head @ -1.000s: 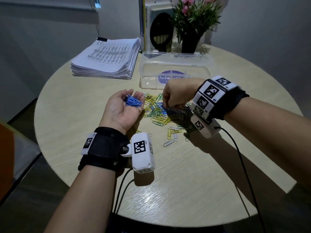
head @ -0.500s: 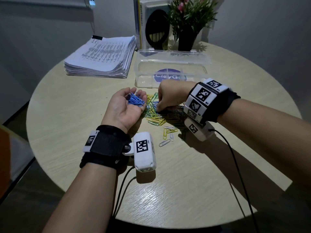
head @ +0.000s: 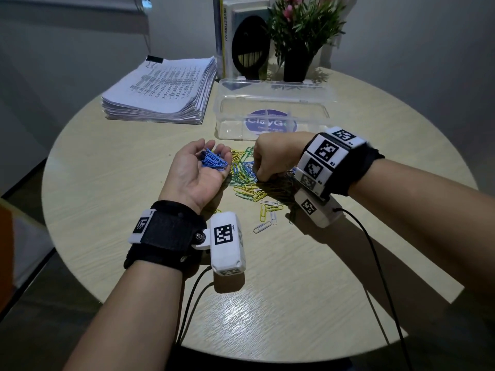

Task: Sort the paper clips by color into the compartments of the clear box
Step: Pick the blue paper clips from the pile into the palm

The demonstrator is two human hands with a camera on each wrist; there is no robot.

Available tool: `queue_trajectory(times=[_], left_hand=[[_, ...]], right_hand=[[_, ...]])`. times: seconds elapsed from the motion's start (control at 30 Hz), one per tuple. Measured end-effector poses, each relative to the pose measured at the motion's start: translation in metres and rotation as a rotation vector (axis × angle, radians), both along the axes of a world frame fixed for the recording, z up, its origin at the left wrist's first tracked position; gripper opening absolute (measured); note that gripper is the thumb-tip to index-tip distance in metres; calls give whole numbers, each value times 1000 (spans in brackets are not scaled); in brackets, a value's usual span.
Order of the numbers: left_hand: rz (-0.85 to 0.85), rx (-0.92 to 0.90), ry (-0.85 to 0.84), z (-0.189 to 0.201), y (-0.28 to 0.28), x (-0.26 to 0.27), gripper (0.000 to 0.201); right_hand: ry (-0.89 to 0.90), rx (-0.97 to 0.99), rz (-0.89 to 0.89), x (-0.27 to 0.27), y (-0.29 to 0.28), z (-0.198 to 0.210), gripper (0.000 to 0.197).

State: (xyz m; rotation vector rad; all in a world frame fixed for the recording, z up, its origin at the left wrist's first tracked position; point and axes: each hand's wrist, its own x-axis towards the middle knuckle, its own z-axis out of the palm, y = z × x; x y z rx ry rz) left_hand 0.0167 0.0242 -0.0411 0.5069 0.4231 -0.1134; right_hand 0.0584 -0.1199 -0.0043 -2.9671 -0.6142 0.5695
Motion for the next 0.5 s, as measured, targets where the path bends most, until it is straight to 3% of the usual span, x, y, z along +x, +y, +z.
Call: queue_trajectory(times=[0.4, 0.5], left_hand=[[-51, 32, 12, -1, -6, -2, 21], [-49, 28, 7, -1, -5, -2, 21]], right_hand=[[189, 251, -106, 10, -15, 15, 3], [221, 227, -106, 10, -13, 16, 13]])
